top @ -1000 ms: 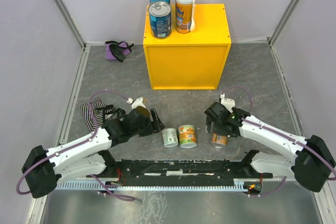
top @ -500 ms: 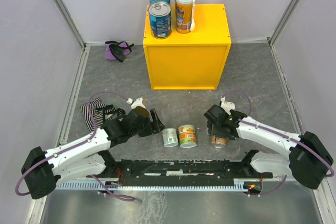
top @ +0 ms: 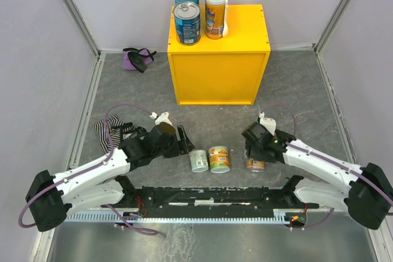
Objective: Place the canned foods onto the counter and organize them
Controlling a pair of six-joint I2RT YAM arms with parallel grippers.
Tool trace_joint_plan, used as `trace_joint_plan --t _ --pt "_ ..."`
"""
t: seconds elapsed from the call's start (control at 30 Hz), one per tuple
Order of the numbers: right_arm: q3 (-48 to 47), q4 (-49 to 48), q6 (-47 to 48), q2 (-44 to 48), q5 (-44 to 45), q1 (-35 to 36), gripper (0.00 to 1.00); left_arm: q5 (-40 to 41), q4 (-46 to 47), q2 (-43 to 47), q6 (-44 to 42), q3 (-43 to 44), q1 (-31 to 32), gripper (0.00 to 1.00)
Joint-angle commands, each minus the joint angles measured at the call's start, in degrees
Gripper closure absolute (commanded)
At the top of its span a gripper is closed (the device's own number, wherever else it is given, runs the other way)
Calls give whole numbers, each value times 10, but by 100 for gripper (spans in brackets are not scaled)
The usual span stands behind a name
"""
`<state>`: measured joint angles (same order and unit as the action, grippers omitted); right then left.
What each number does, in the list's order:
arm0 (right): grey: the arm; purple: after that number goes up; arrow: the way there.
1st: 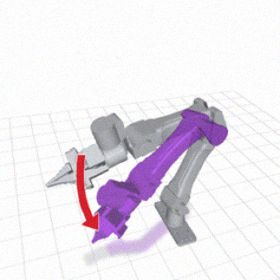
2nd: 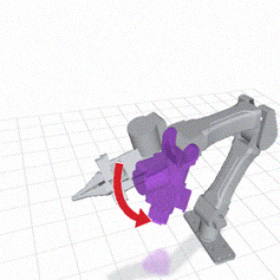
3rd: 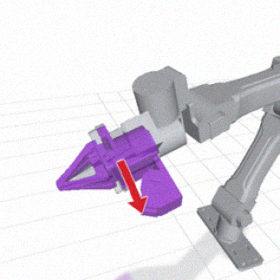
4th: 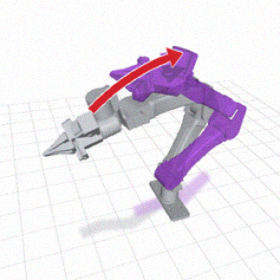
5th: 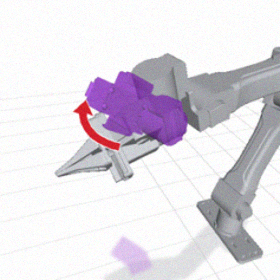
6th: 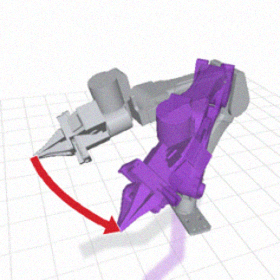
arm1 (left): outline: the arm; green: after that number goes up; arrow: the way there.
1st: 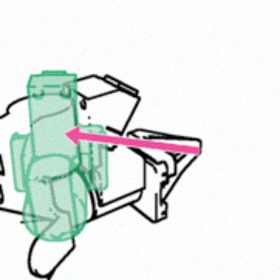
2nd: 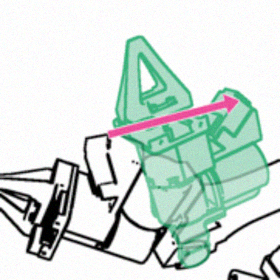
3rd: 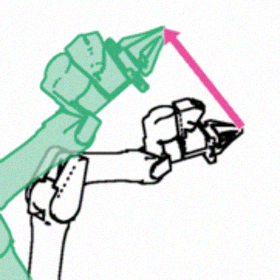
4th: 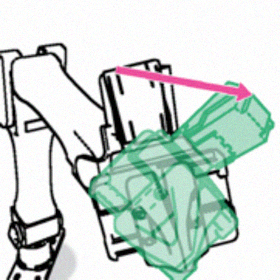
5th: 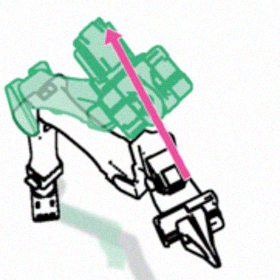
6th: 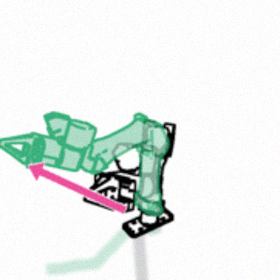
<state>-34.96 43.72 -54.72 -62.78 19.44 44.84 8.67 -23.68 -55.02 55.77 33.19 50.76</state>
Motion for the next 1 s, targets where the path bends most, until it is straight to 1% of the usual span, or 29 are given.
trace_joint_plan --t 0.0,0.03,0.13,0.23,0.47,0.7,0.97 --pt "-50 6 36 53 -3 0 91 7 16 7 -33 30 2 21" --pt "-54 6 42 66 -5 0 94 8 17 10 -33 29 2 21" --pt "-64 0 60 100 -13 4 98 11 25 17 -29 24 2 21" --pt "-74 -10 82 131 -22 12 99 12 30 21 -28 21 2 21" --pt "-141 -3 139 152 -4 25 99 24 32 37 -21 14 2 21" --pt "-248 -2 201 122 16 25 99 26 42 47 -8 4 2 21" --pt "-413 -30 278 39 55 25 99 27 33 63 -2 0 2 21"
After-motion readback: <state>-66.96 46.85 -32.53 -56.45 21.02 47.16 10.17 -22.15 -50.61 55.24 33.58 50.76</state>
